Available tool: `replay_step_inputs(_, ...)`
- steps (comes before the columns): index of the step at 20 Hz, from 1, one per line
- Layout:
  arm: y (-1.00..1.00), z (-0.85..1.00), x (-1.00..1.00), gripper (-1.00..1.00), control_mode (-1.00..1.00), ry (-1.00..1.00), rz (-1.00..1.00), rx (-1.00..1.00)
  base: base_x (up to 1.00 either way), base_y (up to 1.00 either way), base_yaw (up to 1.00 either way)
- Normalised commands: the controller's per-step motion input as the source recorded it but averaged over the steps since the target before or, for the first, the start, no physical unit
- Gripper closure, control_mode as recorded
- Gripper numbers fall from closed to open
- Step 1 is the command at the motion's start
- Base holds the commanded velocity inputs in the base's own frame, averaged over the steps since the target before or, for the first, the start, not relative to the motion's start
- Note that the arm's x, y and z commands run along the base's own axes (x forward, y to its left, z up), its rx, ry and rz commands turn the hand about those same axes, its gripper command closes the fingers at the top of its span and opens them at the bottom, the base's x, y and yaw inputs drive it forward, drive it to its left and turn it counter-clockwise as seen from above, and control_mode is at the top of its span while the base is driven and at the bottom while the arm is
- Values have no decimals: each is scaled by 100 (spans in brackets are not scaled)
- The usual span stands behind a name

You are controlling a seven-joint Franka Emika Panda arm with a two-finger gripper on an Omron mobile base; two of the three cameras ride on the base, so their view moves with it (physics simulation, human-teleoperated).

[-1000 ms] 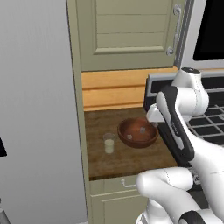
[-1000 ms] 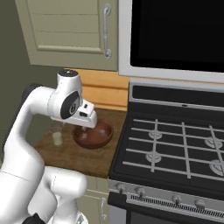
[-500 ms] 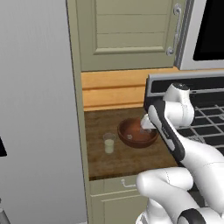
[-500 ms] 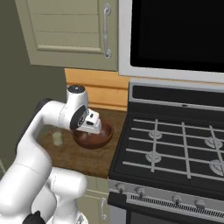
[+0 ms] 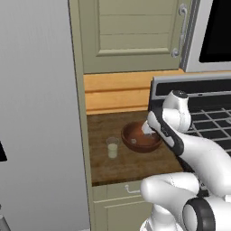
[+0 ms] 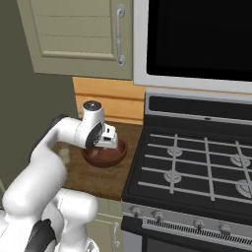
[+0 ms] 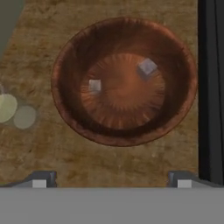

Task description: Grab a lemon wedge from the fridge and one ice cube from the ice bowl, and put them in the glass of lemonade.

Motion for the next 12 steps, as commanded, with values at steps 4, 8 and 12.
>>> replay_step_inputs(4,0,13,66,-100,-100,8,0,-13,0,0,0)
replay_step_inputs(8,0,1,54,-100,-100,12,1,-11,0,0,0)
replay_step_inputs(12,0,-43,39,-100,-100,15,2,0,0,0,0)
